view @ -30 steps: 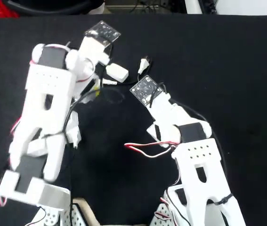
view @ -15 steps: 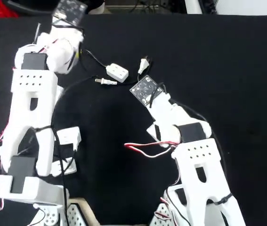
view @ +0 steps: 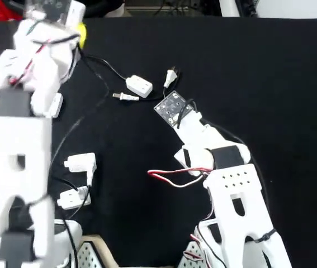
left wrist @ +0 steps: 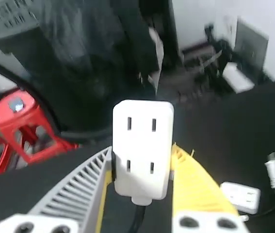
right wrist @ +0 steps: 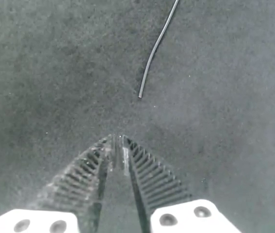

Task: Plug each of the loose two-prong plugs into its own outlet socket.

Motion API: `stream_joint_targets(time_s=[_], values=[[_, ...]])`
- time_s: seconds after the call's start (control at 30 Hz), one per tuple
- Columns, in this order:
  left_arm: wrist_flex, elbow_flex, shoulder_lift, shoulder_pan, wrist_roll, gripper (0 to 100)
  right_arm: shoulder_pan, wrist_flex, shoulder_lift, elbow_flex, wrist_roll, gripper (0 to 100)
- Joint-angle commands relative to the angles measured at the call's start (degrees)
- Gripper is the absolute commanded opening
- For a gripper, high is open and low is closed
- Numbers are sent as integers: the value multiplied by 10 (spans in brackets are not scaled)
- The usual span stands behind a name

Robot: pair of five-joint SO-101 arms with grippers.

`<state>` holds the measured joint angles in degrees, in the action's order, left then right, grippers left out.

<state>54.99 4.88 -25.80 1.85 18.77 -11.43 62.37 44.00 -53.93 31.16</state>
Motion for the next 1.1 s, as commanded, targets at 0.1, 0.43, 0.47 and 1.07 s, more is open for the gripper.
stream_joint_targets(time_s=[0.1,0.43,0.47,1.07], values=[[19,-24,-88,-23,-8,29,10,-11,0,4,-2,13],[-71,-216,-88,24,-107,29,10,-11,0,4,-3,13],[-76,-253,-87,31,-130,29,10,-11,0,4,-3,13],[-69,-43,291,167,-498,30,7,-11,-1,3,-1,13]])
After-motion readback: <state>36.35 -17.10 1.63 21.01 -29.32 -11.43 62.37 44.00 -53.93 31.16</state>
